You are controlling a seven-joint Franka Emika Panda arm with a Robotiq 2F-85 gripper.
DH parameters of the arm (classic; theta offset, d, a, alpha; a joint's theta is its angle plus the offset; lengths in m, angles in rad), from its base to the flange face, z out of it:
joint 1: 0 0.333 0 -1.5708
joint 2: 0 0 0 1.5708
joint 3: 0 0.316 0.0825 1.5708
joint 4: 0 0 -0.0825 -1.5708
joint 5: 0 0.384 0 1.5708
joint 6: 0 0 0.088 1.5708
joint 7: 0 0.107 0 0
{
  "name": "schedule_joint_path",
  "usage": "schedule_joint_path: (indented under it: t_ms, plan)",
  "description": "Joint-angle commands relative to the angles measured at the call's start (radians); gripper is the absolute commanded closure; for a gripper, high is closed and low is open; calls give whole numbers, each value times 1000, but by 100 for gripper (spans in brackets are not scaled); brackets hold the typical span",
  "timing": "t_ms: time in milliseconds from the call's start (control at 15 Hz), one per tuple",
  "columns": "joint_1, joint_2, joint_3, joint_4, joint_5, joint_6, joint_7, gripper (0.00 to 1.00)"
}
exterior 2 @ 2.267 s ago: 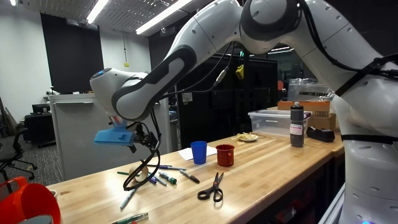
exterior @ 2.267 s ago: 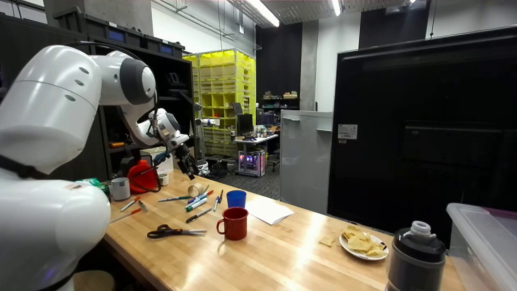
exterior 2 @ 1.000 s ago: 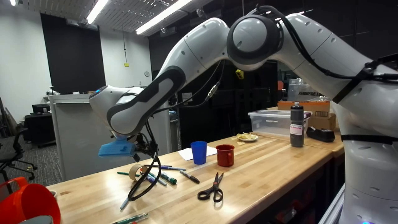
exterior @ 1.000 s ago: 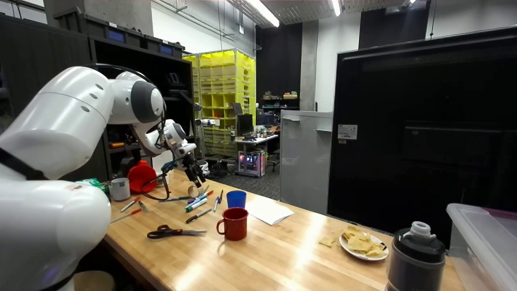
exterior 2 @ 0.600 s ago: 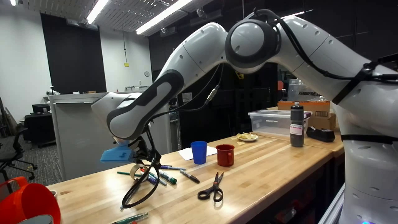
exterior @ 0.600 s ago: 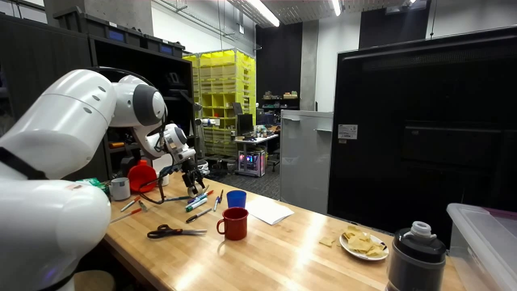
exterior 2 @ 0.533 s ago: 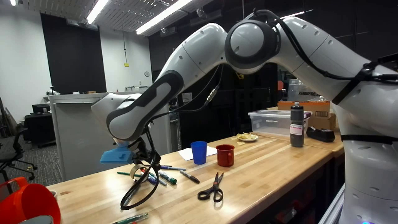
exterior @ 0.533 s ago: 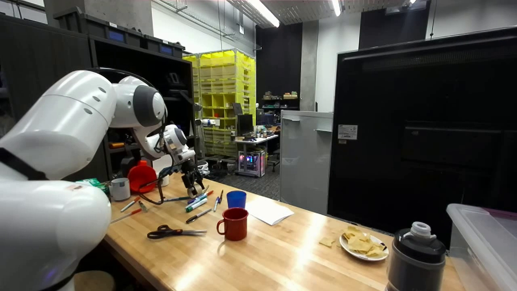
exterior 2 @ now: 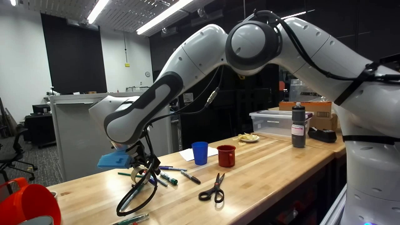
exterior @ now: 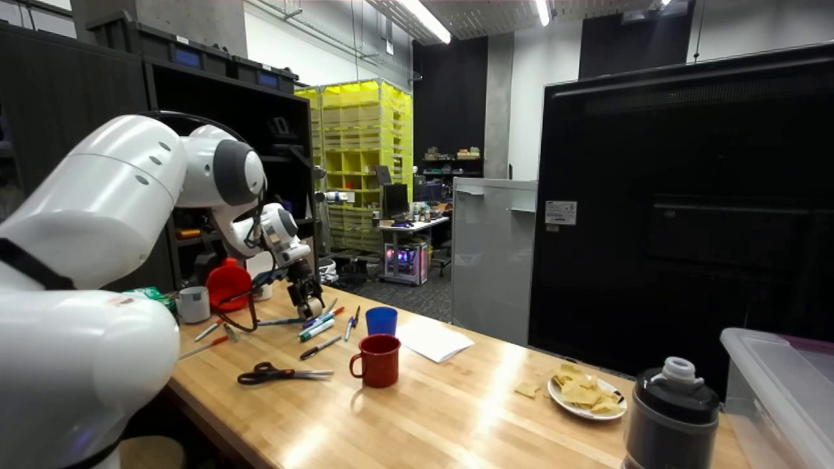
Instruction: Move the tape and place it in the bag
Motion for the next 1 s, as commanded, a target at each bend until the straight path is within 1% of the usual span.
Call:
schedule_joint_path:
  t_ms: [0,67,133,267,333,400,467,600,667,800,933]
  plan:
    - [11,-21,6,-5,5,-9,11,0]
    - [14,-23,6,-5,4,-8,11,25]
    - [15,-23,7,-5,4,-7,10,27]
    - [17,-22,8,-4,4,-6,9,39]
    - [17,-23,8,-5,4,-5,8,49]
    - [16,-24,8,-7,3,-4,7,56]
    - [16,-24,8,-7,2,-3,7,66]
    - [11,-28,5,-13,-3,5,-1,79]
    - [14,-31,3,-16,-11,7,-1,81]
    - [26,-40,0,-20,-37,7,-10,81]
    - [40,-62,5,-39,-87,25,-45,81]
